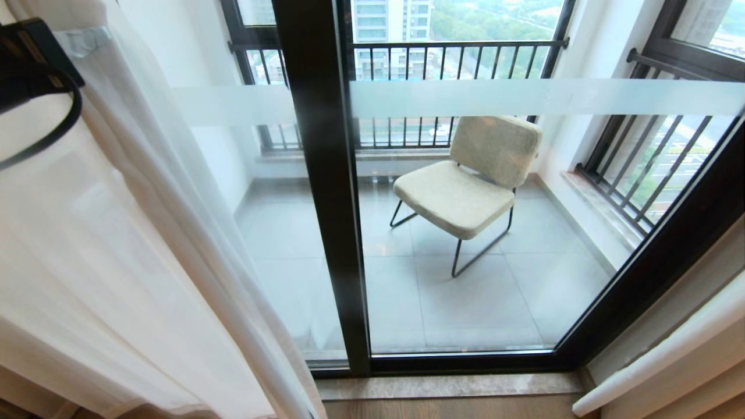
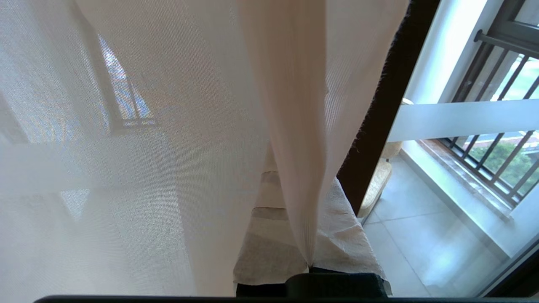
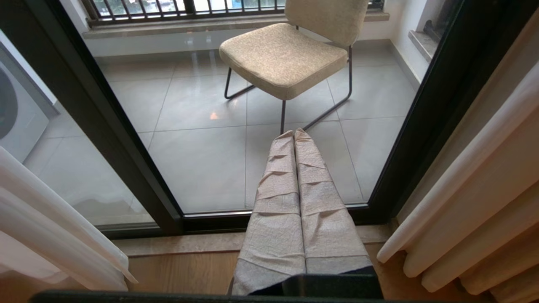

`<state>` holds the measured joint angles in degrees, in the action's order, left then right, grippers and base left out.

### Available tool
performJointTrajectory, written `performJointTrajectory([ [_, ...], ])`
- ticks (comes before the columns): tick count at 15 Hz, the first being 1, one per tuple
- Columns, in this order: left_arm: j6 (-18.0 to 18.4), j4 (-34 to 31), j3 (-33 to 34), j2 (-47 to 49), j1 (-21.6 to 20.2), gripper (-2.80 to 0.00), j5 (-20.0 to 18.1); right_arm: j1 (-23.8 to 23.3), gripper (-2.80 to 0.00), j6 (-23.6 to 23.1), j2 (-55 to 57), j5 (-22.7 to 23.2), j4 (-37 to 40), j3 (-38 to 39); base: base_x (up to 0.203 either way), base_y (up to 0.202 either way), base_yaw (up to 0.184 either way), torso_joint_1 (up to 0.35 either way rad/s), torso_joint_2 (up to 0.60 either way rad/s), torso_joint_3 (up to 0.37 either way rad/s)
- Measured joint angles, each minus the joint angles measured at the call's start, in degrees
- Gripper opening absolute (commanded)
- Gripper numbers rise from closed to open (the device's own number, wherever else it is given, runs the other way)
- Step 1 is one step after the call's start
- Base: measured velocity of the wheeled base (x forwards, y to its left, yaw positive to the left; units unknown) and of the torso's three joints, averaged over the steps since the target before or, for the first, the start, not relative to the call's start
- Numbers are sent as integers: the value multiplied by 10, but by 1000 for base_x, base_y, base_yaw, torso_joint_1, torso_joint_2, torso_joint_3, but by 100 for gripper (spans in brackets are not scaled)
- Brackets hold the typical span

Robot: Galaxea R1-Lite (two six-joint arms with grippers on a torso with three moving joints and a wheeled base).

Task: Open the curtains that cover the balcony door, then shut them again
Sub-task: Close the inner curtains on both sides

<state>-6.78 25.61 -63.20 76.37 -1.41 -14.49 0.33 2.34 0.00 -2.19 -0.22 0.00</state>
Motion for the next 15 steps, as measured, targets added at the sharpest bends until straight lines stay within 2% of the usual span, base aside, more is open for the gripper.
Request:
performJointTrajectory([
  [9,0,0,1,1,0,-280,-4,0,-280,0,0,0,0,0,0,-180,2,-1,3,3],
  [15,-1,-1,-3,4,0,-280,-4,0,-280,0,0,0,0,0,0,-10,-1,0,0,1],
])
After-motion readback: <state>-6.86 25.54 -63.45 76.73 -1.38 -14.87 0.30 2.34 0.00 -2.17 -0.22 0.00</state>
